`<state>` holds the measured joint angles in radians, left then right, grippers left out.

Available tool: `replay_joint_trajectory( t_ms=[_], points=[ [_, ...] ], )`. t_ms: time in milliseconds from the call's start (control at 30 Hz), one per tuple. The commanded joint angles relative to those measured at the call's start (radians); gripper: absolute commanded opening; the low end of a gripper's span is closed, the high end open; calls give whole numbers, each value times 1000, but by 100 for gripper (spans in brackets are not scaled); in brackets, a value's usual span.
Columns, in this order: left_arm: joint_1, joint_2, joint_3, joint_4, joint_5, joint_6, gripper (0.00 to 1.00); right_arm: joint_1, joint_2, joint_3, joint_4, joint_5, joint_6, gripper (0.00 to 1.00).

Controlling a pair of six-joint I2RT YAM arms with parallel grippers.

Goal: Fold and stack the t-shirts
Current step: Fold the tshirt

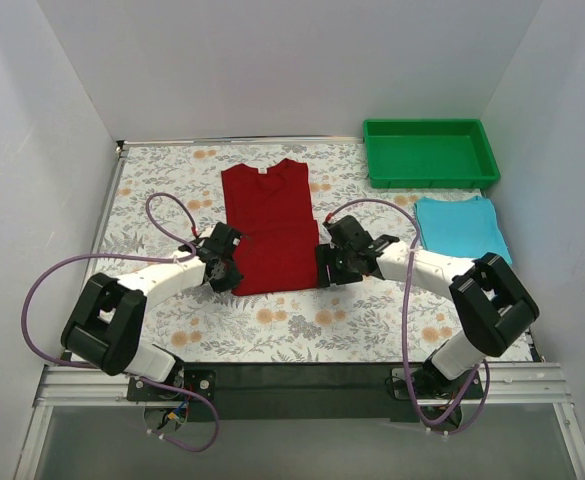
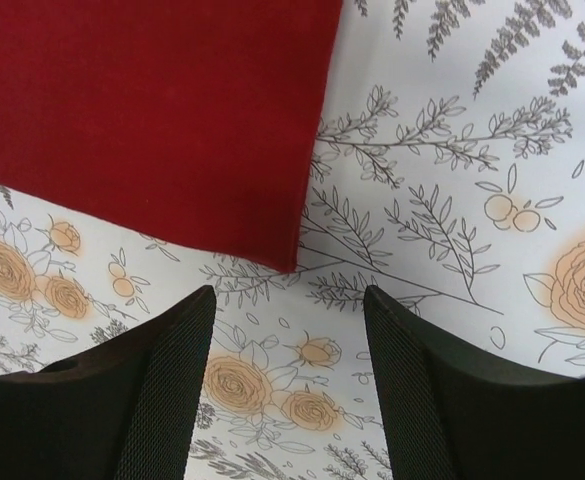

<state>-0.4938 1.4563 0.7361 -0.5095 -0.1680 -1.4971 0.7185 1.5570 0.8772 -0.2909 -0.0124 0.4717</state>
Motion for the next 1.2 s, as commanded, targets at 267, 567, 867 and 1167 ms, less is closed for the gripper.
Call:
replay_joint_trajectory(
  t_ms=[267,567,867,1167],
  points=[
    [-15,12,-69,-72,38,-11,0,25,107,121,-47,92,47,40],
    [-17,-8,-81,-72,59,-25,0,65,195,121,-108,130,67,37],
    [-17,-36,-92,-75,67,-31,0,130,307,103,-194,92,114,36],
    [-15,-47,-103,-86,74,-43,0,127,324,40,-197,87,114,11]
  ],
)
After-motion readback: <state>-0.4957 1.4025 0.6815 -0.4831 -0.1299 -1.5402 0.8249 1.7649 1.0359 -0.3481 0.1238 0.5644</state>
